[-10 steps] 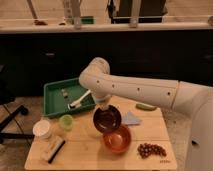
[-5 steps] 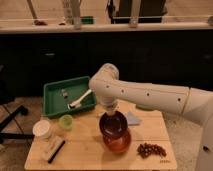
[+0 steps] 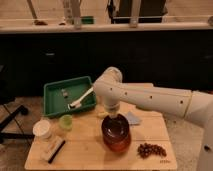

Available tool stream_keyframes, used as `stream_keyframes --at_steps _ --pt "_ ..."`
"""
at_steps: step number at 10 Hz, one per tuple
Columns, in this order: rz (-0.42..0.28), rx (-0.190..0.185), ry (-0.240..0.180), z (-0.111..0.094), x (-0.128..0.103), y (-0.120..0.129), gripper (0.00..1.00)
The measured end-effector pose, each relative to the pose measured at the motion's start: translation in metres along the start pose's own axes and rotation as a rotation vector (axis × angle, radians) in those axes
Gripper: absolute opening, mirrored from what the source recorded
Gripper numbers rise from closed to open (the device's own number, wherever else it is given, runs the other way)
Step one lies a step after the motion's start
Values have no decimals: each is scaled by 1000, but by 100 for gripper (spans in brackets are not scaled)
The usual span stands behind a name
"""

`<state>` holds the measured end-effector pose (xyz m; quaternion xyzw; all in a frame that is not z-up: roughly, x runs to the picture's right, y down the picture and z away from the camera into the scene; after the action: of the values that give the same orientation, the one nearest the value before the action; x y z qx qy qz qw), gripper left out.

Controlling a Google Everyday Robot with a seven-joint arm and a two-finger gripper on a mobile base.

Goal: Stack bowls on top of each other

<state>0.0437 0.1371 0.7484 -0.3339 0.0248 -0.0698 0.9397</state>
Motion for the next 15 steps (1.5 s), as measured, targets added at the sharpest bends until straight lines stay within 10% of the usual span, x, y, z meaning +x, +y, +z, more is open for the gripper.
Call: stream_keyframes --at_steps 15 --pt "85 -143 -28 48 20 9 0"
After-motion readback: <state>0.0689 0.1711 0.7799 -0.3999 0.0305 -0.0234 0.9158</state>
